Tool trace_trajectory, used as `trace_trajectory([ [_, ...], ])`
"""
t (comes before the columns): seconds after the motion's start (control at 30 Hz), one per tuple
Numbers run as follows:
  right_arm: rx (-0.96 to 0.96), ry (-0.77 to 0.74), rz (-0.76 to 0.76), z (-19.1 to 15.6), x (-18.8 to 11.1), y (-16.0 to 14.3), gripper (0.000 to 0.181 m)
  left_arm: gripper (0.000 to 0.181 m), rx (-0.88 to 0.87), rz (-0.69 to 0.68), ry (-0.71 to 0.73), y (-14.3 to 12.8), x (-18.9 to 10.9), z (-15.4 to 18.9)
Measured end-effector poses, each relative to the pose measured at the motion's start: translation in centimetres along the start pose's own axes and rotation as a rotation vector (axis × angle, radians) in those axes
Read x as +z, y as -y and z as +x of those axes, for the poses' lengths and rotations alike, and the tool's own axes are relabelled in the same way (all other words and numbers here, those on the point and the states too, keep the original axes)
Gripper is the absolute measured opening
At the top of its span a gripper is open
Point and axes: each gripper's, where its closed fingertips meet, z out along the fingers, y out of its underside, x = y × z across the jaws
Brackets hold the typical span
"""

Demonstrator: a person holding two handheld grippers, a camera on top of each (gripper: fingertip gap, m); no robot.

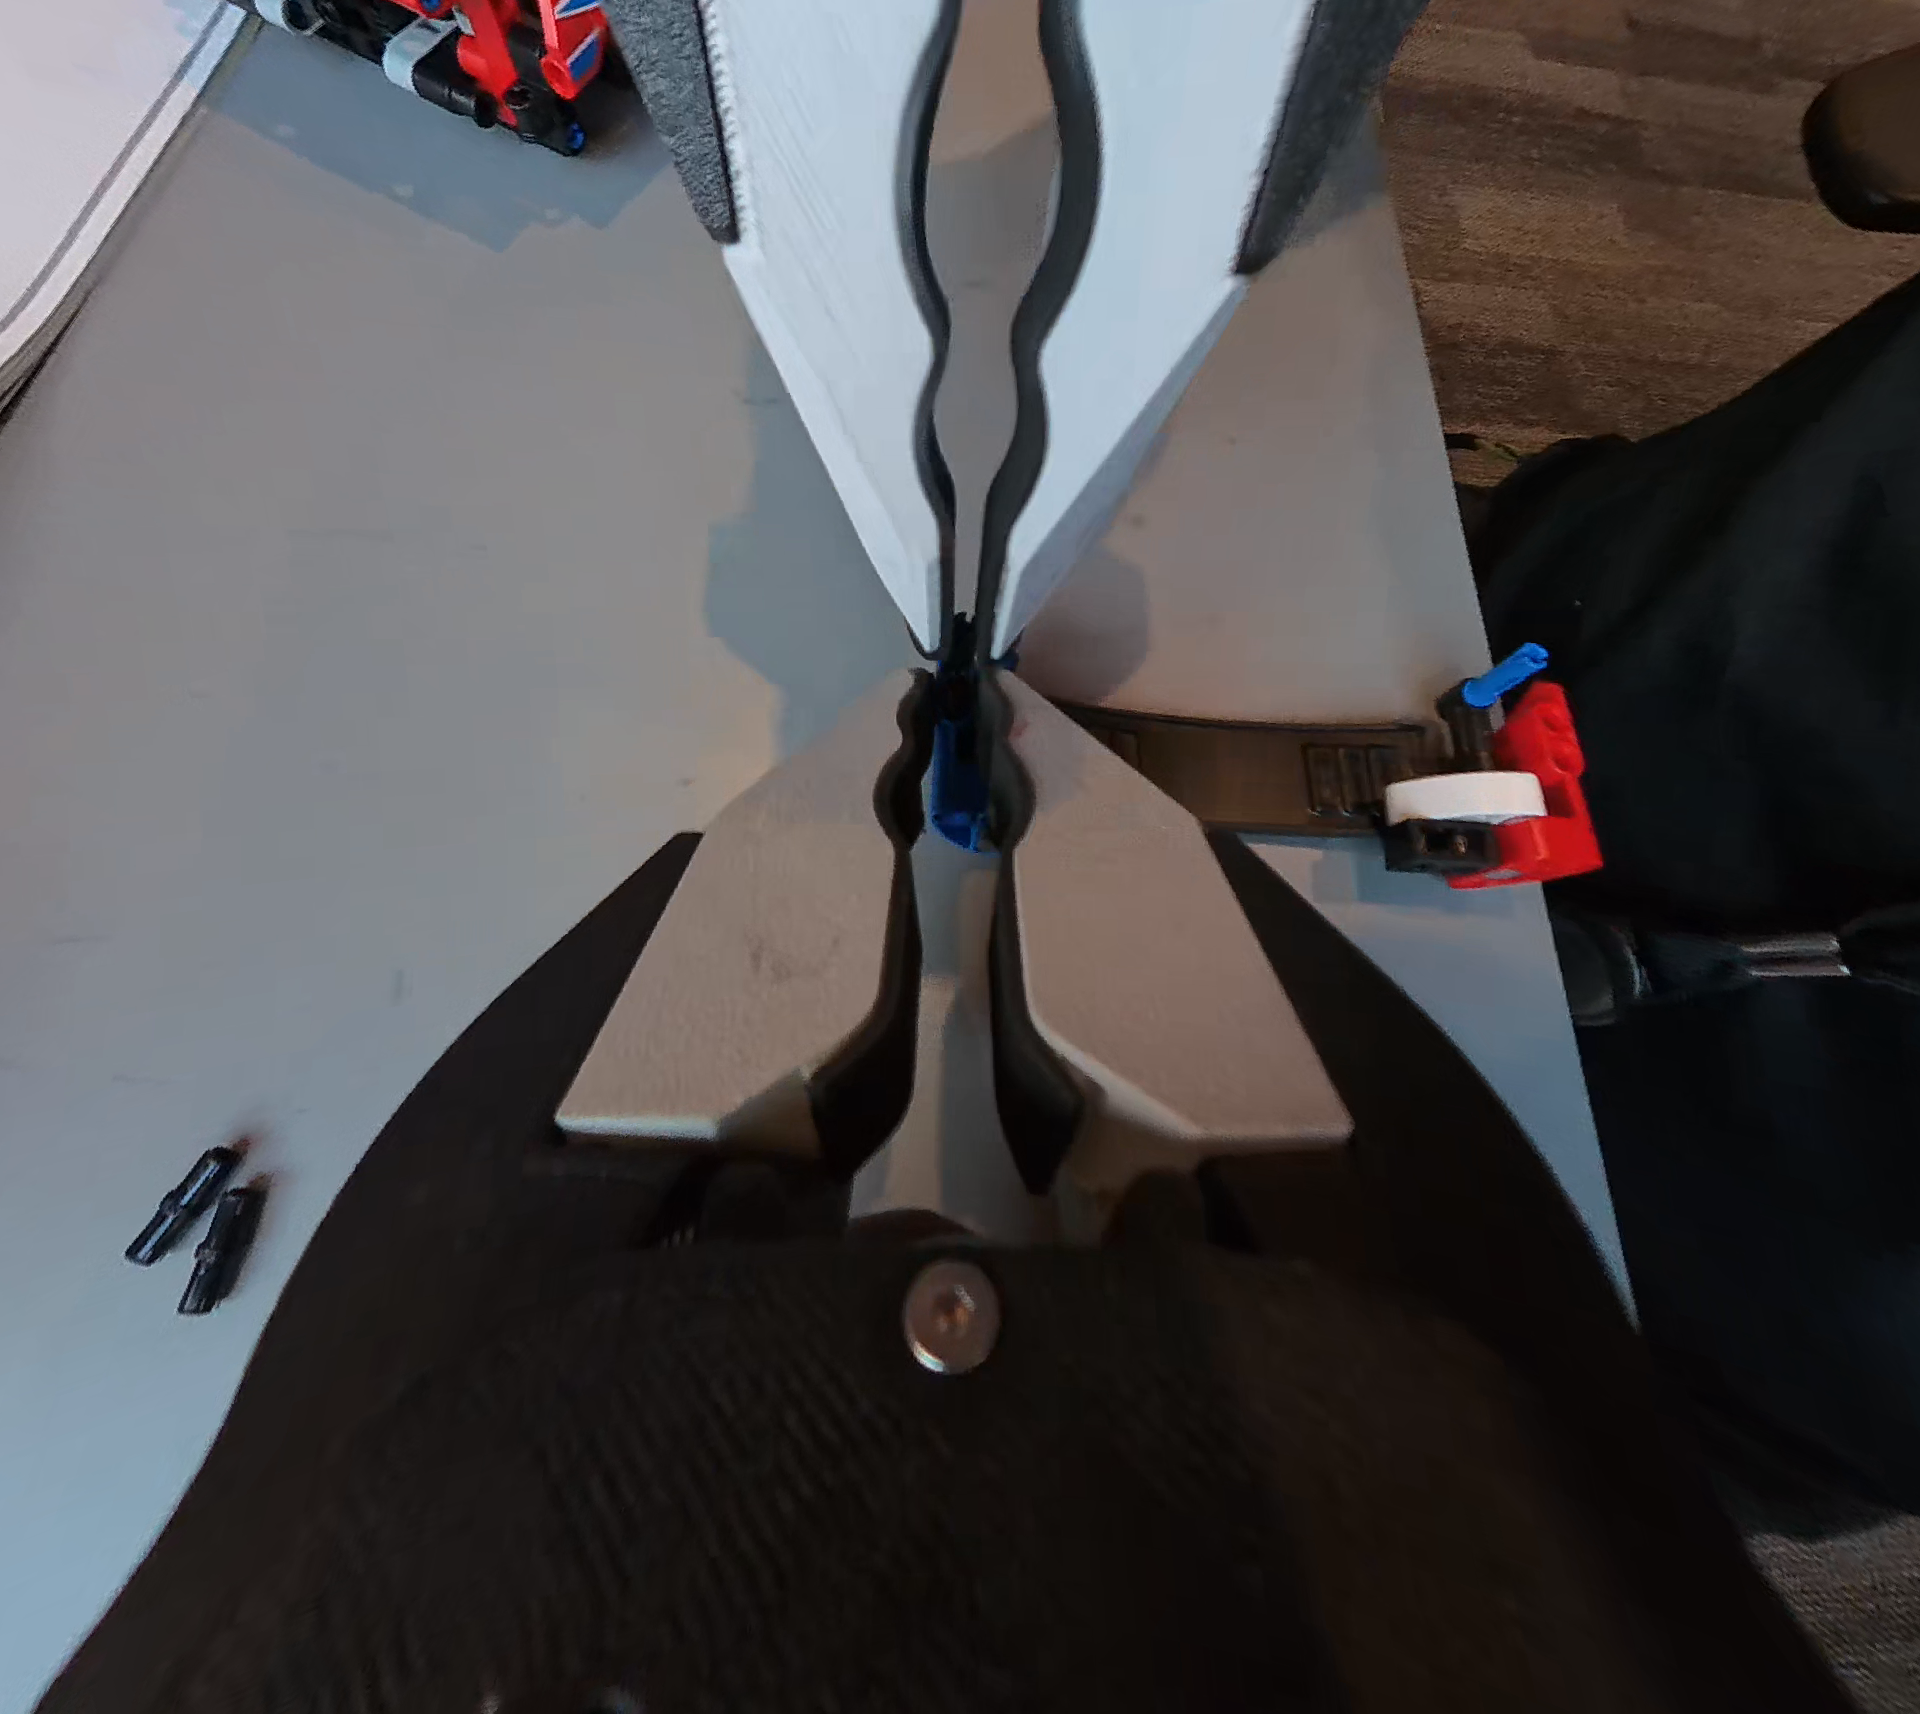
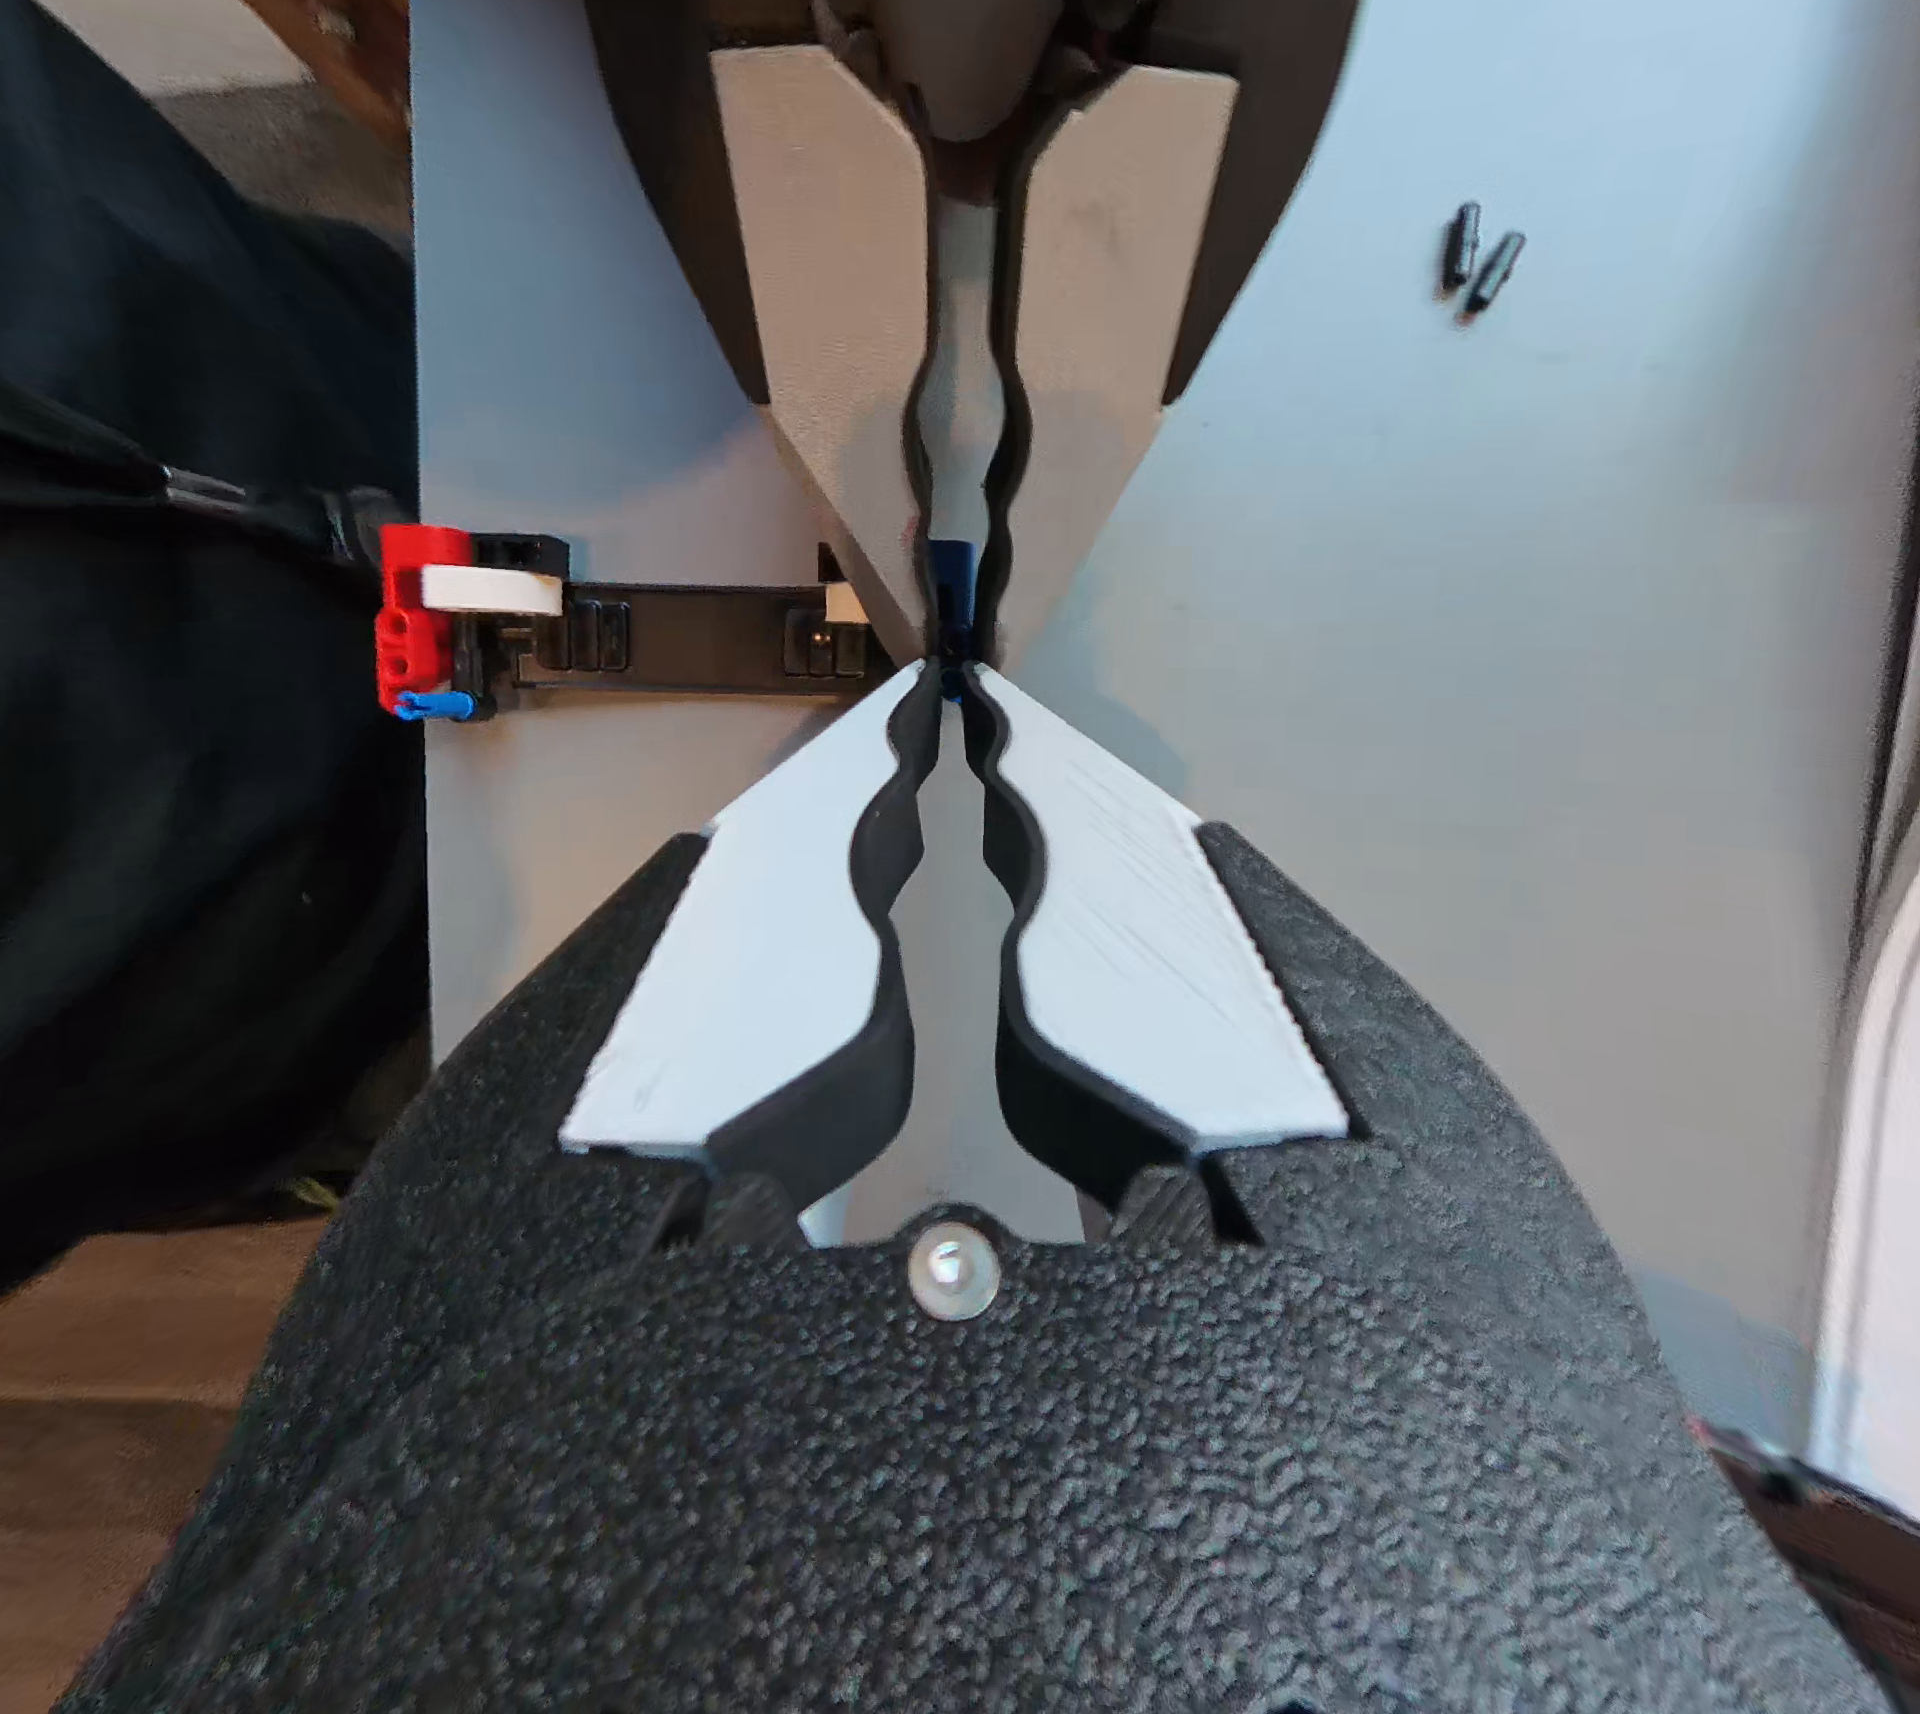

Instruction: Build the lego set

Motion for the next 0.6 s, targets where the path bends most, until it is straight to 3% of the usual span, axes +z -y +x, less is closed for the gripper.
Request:
trace_trajectory([
  [0.13,0.236,0.055,0.099,0.30,0.11,0.03,0.003,0.004,0.010,-0.009,0.025,-0.09,-0.02,-0.19],
  [0.23,0.304,0.073,0.161,0.33,0.12,0.14,0.003,0.004,0.007,-0.006,0.024,-0.11,-0.03,-0.19],
  [0.5,-0.183,-0.043,0.072,0.00,0.08,-0.25,0.004,0.004,0.012,0.000,0.021,-0.11,-0.05,-0.22],
  [0.6,-0.190,-0.014,0.058,0.13,0.28,-0.09,0.003,0.004,0.011,0.000,0.030,-0.12,-0.11,-0.43],
])
